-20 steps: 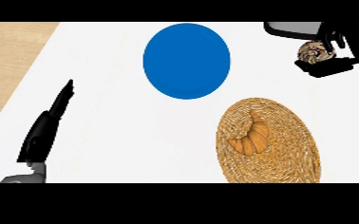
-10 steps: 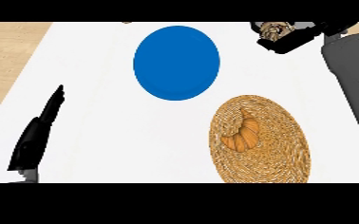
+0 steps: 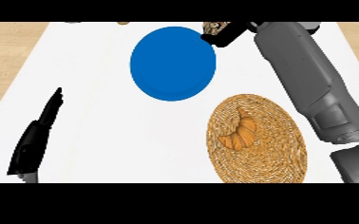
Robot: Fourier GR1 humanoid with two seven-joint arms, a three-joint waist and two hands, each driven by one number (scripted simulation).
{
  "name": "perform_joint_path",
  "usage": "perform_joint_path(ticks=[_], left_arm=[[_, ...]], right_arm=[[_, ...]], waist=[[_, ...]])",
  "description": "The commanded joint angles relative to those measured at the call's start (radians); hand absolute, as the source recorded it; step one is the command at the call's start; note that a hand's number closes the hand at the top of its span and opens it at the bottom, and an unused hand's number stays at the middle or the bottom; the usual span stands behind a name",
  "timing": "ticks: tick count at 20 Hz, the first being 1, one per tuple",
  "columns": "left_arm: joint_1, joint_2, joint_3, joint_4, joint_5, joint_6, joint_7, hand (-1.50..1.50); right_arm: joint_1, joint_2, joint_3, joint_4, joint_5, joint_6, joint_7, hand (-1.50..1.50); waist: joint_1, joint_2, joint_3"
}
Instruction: Pick the cupcake from the placemat and place it in the plate
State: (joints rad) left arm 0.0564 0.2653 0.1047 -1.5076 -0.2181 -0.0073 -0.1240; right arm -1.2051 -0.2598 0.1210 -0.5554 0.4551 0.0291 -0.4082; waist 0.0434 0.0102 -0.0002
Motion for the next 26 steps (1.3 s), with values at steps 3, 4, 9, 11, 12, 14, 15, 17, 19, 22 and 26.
perform_joint_path(ticks=[3,4,9,11,12,14,15,17,19,22,26], left_arm=[[0.004,0.018,0.014,-0.020,0.008,-0.022,0.017,0.00],[0.016,0.004,-0.004,-0.055,0.002,-0.019,0.031,0.00],[-0.039,0.019,0.010,-0.031,0.006,-0.033,0.055,0.00],[-0.068,0.033,0.033,0.019,0.020,-0.043,0.029,0.00],[0.006,-0.028,-0.026,-0.035,-0.023,0.001,-0.007,0.00],[-0.066,0.011,0.013,0.023,0.001,-0.028,0.016,0.00],[-0.086,-0.003,-0.015,0.012,-0.021,-0.018,0.043,0.00],[-0.048,-0.012,-0.024,-0.024,-0.019,-0.021,0.032,0.00],[-0.060,0.011,0.001,0.038,-0.003,-0.042,-0.008,0.00],[-0.075,0.014,-0.008,0.003,-0.007,-0.050,0.030,0.00],[-0.098,0.003,0.003,0.046,0.002,-0.045,0.005,0.00]], right_arm=[[-0.131,0.126,0.021,0.165,0.052,0.006,0.083,1.50],[-0.106,0.143,0.036,0.182,0.074,-0.022,0.054,1.50],[-0.129,0.252,0.051,0.285,0.112,-0.078,0.086,1.50],[-0.143,0.257,0.059,0.319,0.102,-0.082,0.085,1.50],[-0.120,0.257,0.056,0.335,0.096,-0.096,0.070,1.50],[-0.129,0.258,0.060,0.367,0.105,-0.051,0.039,1.50],[-0.116,0.259,0.052,0.336,0.021,-0.003,0.091,1.50],[-0.079,0.259,0.010,0.361,-0.014,-0.087,0.135,1.50],[-0.119,0.259,0.011,0.399,-0.013,-0.070,0.195,-1.50],[-0.082,0.260,0.019,0.404,-0.029,-0.117,0.171,-1.50],[-0.059,0.260,-0.015,0.363,-0.100,-0.159,0.108,-1.50]], waist=[[0.008,0.003,0.000],[0.005,0.002,0.000],[0.007,0.006,0.000],[0.022,0.012,-0.001],[0.037,0.013,-0.001],[0.023,0.015,-0.001],[0.044,0.012,-0.001],[0.049,0.012,0.000],[0.053,0.018,-0.001],[0.069,0.020,0.000],[0.064,0.020,0.000]])
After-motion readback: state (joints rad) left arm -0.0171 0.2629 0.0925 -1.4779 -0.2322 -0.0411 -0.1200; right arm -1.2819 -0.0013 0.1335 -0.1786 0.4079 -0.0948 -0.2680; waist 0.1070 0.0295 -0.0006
